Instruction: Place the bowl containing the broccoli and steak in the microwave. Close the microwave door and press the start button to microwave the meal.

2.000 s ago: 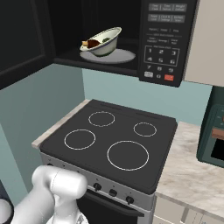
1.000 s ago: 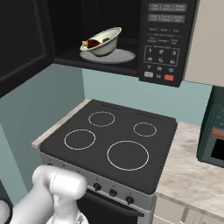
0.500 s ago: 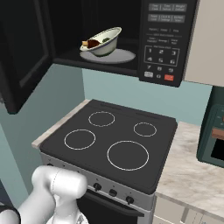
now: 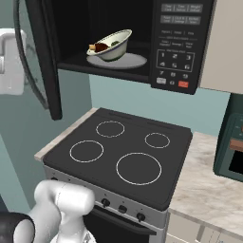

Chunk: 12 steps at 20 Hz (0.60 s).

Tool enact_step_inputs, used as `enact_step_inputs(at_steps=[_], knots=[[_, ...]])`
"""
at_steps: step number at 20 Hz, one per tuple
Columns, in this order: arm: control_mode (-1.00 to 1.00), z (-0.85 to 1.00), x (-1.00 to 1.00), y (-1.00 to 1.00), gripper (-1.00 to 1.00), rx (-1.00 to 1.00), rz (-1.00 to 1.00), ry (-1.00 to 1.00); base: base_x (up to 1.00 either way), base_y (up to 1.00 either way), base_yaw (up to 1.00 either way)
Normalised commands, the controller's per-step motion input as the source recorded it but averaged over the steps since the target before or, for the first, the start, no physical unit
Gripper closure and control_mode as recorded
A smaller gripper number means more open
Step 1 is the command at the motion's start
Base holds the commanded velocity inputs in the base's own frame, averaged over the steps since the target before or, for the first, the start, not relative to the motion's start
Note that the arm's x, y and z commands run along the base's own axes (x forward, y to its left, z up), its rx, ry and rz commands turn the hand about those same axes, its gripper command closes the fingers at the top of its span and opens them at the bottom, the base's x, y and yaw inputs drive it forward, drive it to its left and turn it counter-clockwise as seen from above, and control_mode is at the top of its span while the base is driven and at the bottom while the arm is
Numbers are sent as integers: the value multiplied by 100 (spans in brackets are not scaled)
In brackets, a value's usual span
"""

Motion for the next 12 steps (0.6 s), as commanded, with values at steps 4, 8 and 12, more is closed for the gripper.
enact_step_inputs(at_steps=[4,8,12], knots=[[-100,0,58,-100,-100,31,2,6,0,0,0],[-100,0,68,-100,-100,31,8,6,0,0,0],[-100,-3,73,-96,-100,31,14,1,0,0,0]])
